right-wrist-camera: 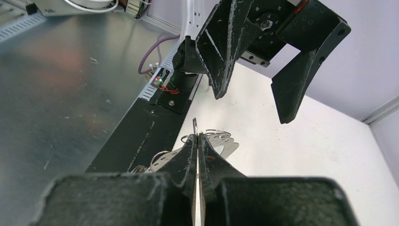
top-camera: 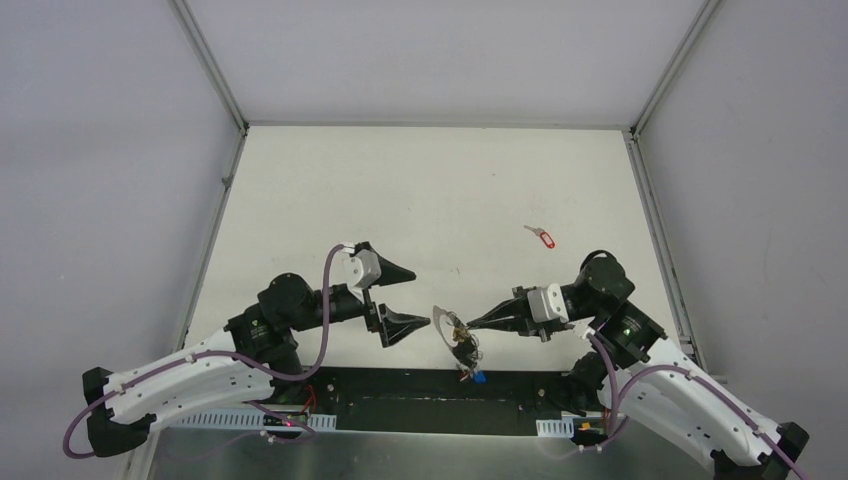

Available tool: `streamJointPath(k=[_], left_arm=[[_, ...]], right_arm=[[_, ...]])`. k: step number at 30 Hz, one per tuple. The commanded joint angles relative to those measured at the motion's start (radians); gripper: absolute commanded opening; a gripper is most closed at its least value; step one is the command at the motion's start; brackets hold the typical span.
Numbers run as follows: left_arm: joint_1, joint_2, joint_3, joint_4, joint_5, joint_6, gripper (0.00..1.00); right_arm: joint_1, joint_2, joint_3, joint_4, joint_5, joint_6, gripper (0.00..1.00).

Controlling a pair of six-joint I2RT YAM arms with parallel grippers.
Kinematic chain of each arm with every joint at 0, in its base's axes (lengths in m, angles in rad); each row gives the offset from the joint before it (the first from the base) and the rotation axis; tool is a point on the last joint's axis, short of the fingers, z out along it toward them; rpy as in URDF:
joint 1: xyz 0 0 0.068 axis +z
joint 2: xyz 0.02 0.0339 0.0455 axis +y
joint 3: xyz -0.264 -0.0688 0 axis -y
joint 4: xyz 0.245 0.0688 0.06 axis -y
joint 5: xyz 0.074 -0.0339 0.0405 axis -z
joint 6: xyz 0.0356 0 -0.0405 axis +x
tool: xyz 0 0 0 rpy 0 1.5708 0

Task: Put the keys on the keyring

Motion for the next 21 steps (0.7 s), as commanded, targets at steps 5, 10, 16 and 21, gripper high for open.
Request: streamJointPath(k=[5,10,16,21], left_arm=[[-0.004,-0.032,-0.009,0.043,0.034,0.068,0.99],[-0.005,-0.034,-0.008,0.037,0.032,0.069,0.99],[-0.005,-0.046,0.008,0.007,0.000,0.025,0.99],[-0.004,-0.058,0.032,-0.067,-0.064,-0.028,0.99]], right_arm=[[0.004,-0.019,0.015,-0.048,-0.047,-0.225,0.00],[0.004,-0.011,0.022,-0.054,-0.032,-0.213,0.00],[0.004,0.031,0.082,-0.085,0.118,-0.007,0.00],[0.004,0.082,0.127,-0.109,0.303,0.214,0.00]])
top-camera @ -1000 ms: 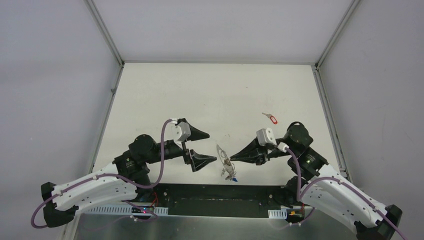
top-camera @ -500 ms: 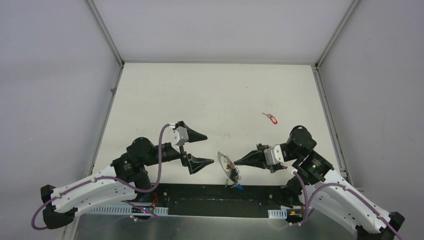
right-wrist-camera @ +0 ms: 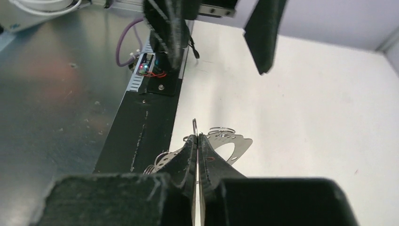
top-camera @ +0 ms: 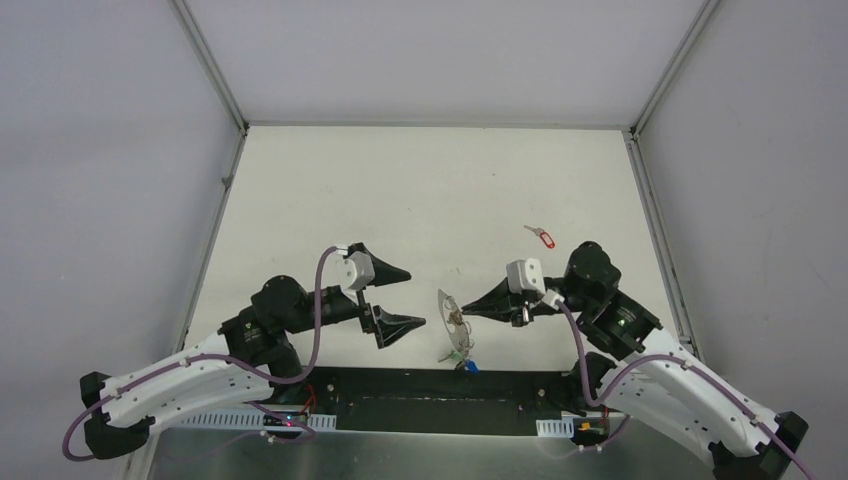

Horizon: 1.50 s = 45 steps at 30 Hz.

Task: Put the keys on the keyring

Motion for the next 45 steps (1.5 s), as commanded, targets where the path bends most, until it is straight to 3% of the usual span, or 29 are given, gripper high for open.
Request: streamJointPath(k=[1,10,15,25,29,37,45], left_arm=[[-0.004,-0.019,0.039,-0.055,-0.089,-0.075,0.99],[-0.005,-0.042,0.051,-0.166,-0.231,-0.206,0.99],[-0.004,-0.033,0.063,-0.261,-0.344,-0.317,0.99],[-0.003,0.077,0.093,-0.413,-0.423,-0.509,0.99],[-0.002,0.161,0.093,-0.436,-0.403,-0.568,0.99],[0.026,0.446,0.151,-0.428,-0.326,-0.659,0.99],[0.160,0.835,0.354,-0.403,-0.086,-0.653,0.99]], right_arm=[[0.003,0.038,0.096,0.005,0.200,0.240,0.00],[-0.015,0.121,0.159,-0.039,0.391,0.483,0.00],[-0.078,0.168,0.204,-0.085,0.402,0.569,0.00],[-0.217,0.199,0.314,-0.262,0.466,0.558,0.00],[-0.229,0.194,0.360,-0.298,0.491,0.528,0.00],[-0.231,0.135,0.501,-0.435,0.681,0.434,0.00],[-0.230,0.024,0.621,-0.468,0.825,0.332,0.00]])
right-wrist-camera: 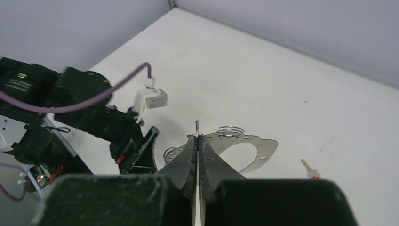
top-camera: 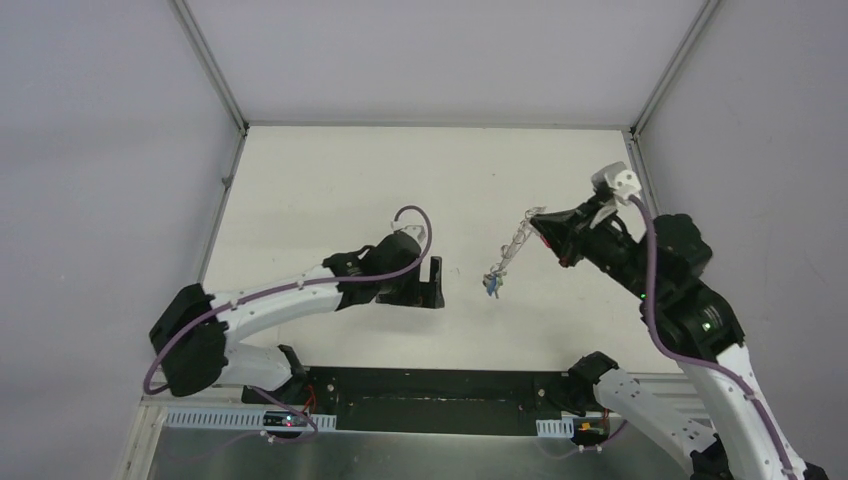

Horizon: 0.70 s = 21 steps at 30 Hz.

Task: Put the keys on the keyring

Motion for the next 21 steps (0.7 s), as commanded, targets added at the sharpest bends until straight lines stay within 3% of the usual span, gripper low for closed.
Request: streamJointPath(k=[1,7,16,21], left_arm=[[0.054,0.180,0.162,0.036,0.145,0.000,0.98],[0.060,0.430,0.394,0.036,0.136,0.093,0.97],[0.060,0.860,0.859,0.033,0.218,0.146,0.80],[0.060,1.047,1.112,0.029,0.216,0.149,0.80]], right_arm=[[-0.004,-0.067,0.113,0.019,0.108,-0.090,0.00],[-0.003,-0.104,0.205,0.009,0.137,-0.141,0.00],[-0.004,-0.164,0.293,0.028,0.082,-0.156,0.00],[-0.004,-0.198,0.299,0.047,-0.010,-0.159,0.00]])
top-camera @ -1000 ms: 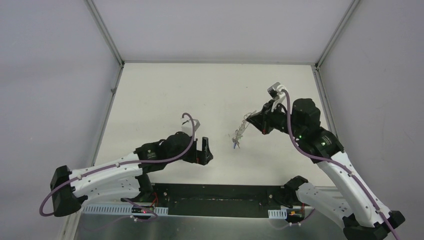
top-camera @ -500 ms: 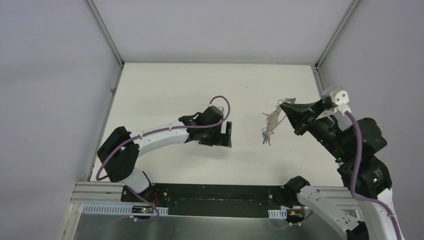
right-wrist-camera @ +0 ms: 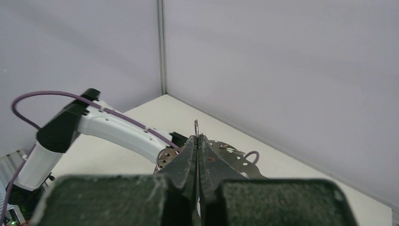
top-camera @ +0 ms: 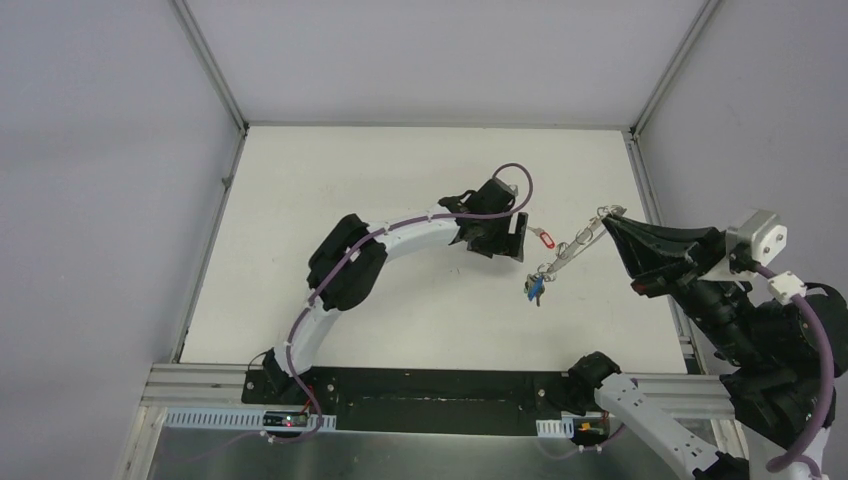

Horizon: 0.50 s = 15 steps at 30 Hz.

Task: Put the keys on the keyring

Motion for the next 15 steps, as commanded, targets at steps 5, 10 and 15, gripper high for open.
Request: streamJointPath(k=[5,10,15], left_arm=[[0.001,0.234,0.401,0.012,-0.010,0.041,0.71],[-0.021,0.340,0.567,0.020,-0.143,0.115,0.64],[-0.058,0.426,0.678,0.059,-0.274,0.237,0.61]], right_arm=[[-0.003,-0.022,0.066,0.047,-0.109,-0.001,0.00],[-0.003,-0.022,0.068,0.031,-0.117,0.000,0.00],[-0.003,-0.021,0.064,0.014,-0.118,0.000,0.00]])
